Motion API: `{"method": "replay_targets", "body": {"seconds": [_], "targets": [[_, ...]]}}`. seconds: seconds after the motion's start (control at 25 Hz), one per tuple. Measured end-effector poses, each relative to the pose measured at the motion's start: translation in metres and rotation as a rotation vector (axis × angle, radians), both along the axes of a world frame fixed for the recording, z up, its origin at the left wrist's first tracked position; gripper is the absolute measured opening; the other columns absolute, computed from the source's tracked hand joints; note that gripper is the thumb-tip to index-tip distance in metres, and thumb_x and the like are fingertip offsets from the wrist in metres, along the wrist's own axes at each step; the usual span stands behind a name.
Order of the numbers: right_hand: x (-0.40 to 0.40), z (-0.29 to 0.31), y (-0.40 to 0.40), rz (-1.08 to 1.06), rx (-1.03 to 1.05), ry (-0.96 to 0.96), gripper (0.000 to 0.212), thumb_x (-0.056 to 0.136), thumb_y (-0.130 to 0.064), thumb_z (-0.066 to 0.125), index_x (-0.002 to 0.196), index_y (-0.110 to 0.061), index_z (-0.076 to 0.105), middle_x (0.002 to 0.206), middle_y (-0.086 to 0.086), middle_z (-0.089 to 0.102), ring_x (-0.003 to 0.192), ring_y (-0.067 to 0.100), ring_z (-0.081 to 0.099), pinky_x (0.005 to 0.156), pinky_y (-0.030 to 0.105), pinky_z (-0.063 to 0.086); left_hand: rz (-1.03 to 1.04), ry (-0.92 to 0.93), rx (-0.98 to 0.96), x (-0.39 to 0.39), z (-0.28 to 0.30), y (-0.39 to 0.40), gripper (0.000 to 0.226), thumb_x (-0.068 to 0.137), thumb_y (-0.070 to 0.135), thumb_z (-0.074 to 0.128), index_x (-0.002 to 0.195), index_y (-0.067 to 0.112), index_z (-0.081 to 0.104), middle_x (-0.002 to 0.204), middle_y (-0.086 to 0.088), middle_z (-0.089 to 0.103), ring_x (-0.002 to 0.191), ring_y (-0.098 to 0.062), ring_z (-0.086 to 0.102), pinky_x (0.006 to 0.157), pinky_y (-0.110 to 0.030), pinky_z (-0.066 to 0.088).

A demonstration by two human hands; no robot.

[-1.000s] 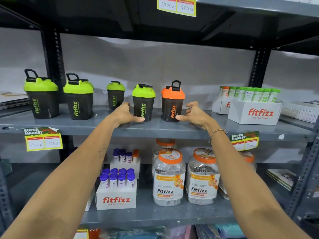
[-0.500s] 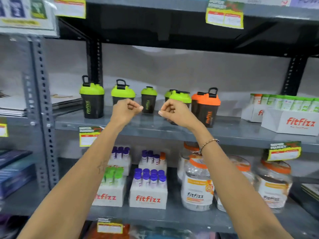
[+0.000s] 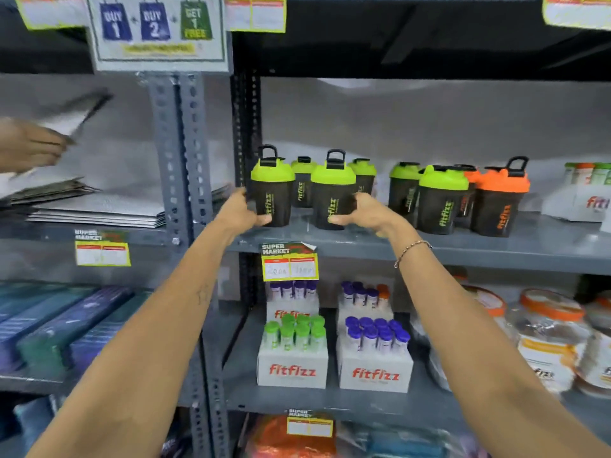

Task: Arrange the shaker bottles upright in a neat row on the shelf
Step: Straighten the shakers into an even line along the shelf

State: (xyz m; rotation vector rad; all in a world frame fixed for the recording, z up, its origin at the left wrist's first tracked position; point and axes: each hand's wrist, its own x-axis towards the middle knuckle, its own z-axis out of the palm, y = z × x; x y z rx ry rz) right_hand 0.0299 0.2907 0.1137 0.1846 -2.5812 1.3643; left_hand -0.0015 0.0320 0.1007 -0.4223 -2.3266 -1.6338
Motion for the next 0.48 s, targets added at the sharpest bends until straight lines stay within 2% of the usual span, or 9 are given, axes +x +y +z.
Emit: {"method": "replay_targets", "body": {"seconds": [0.04, 0.08, 0.2, 0.28, 0.36, 0.44, 0.48], "targets": [[-0.001, -0.001, -0.002, 0.021, -0.017, -0.008, 0.035, 0.078, -0.009, 0.078, 0.106, -0.017, 0.058, 0.103, -0.005, 0.067, 0.106, 0.014, 0.062, 0.085, 0.017, 0.051, -0.041, -0.039, -0.09, -0.005, -0.002, -0.001, 0.066, 0.076, -0.009, 0.072, 0.134, -0.002, 0.041, 0.133, -0.013, 0.054, 0.126, -0.026, 0.049, 0.106, -0.032, 0.038], [-0.002, -0.002, -0.003, 0.026, -0.013, -0.015, 0.036, 0.077, -0.006, 0.078, 0.104, -0.018, 0.058, 0.101, -0.006, 0.067, 0.104, 0.012, 0.062, 0.082, 0.013, 0.049, -0.077, -0.079, -0.147, -0.01, -0.003, -0.002, 0.059, 0.076, -0.009, 0.072, 0.129, 0.001, 0.047, 0.126, -0.009, 0.059, 0.123, -0.025, 0.052, 0.105, -0.032, 0.039], [-0.008, -0.007, -0.003, 0.001, -0.035, -0.025, 0.051, 0.073, -0.002, 0.079, 0.118, -0.011, 0.056, 0.116, 0.005, 0.069, 0.109, 0.018, 0.063, 0.097, 0.028, 0.045, -0.146, -0.136, -0.191, -0.023, -0.001, -0.008, 0.05, 0.075, -0.01, 0.072, 0.113, 0.015, 0.05, 0.102, 0.001, 0.064, 0.111, -0.021, 0.058, 0.097, -0.03, 0.043], [-0.013, -0.012, -0.004, -0.026, -0.088, -0.029, 0.061, 0.072, 0.002, 0.079, 0.127, -0.007, 0.053, 0.1, -0.003, 0.07, 0.097, 0.01, 0.065, 0.099, 0.029, 0.045, -0.165, -0.136, -0.183, -0.028, 0.002, -0.011, 0.05, 0.074, -0.008, 0.074, 0.11, 0.018, 0.049, 0.099, 0.003, 0.064, 0.104, -0.018, 0.059, 0.091, -0.028, 0.043], [-0.014, -0.013, -0.003, -0.043, -0.097, -0.031, 0.066, 0.071, 0.002, 0.08, 0.13, -0.002, 0.052, 0.085, -0.014, 0.063, 0.089, 0.003, 0.061, 0.093, 0.025, 0.043, -0.173, -0.133, -0.157, -0.033, 0.001, -0.013, 0.048, 0.074, -0.007, 0.075, 0.108, 0.018, 0.051, 0.102, 0.001, 0.066, 0.1, -0.017, 0.061, 0.088, -0.026, 0.045], [-0.016, -0.013, 0.0, -0.022, -0.11, -0.034, 0.054, 0.069, 0.001, 0.082, 0.118, -0.009, 0.061, 0.094, -0.009, 0.067, 0.107, 0.013, 0.063, 0.095, 0.028, 0.046, -0.165, -0.122, -0.148, -0.039, -0.002, -0.015, 0.049, 0.073, -0.006, 0.076, 0.111, 0.016, 0.054, 0.107, -0.003, 0.066, 0.1, -0.016, 0.062, 0.09, -0.027, 0.047], [-0.016, -0.013, 0.002, -0.017, -0.115, -0.03, 0.052, 0.068, 0.001, 0.082, 0.114, -0.01, 0.063, 0.103, -0.004, 0.07, 0.114, 0.018, 0.062, 0.097, 0.03, 0.048, -0.157, -0.119, -0.15, -0.04, -0.003, -0.015, 0.055, 0.072, -0.005, 0.077, 0.118, 0.014, 0.053, 0.111, -0.004, 0.065, 0.103, -0.018, 0.062, 0.095, -0.031, 0.047]]}}
